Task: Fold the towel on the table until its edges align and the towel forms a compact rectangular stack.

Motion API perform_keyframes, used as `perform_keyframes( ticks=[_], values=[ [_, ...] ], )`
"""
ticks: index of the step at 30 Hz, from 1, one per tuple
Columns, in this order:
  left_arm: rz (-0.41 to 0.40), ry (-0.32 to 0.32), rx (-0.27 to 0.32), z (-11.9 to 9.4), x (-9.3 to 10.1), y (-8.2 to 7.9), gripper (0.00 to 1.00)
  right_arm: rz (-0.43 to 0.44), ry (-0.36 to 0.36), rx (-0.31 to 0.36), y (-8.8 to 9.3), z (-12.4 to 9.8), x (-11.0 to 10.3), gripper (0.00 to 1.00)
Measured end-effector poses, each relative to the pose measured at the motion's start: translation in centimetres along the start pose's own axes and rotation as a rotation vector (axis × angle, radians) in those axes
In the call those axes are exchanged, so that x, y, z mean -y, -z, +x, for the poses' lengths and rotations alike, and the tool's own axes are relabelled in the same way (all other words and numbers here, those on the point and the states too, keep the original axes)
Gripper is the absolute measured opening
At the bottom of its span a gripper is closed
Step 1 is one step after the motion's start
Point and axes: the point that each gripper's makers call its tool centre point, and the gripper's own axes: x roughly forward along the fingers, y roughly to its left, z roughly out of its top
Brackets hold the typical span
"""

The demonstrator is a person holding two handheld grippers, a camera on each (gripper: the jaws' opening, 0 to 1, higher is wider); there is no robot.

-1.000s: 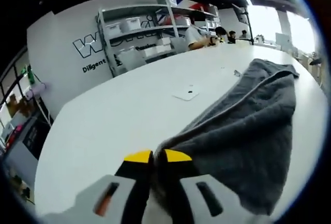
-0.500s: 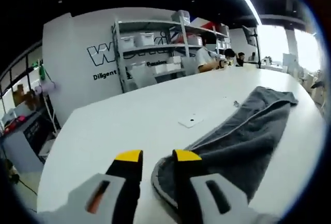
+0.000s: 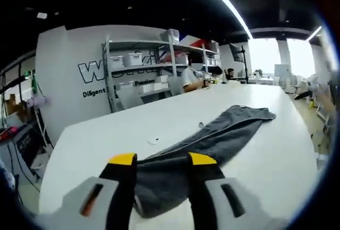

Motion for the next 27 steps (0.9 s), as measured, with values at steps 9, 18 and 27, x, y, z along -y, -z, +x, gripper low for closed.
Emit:
perform_keyframes(
  ticks=[9, 18, 27],
  values=[
    [-0.052, 0.061, 0.043, -4.9, 5.7, 0.4, 0.57, -0.016, -0.030, 0.010, 0.0, 0.8, -0.4, 0.99],
    [-0.066, 0.086, 0.014, -8.3, 9.3, 3.1, 0.69, -0.057, -0.051, 0.001, -0.7, 1.8, -0.5, 0.99],
    [-0.079, 0.124, 0.034, -11.8, 13.1, 3.3, 0.81, -0.081, -0.087, -0.018, -0.7, 2.6, -0.9, 0.99]
  ],
)
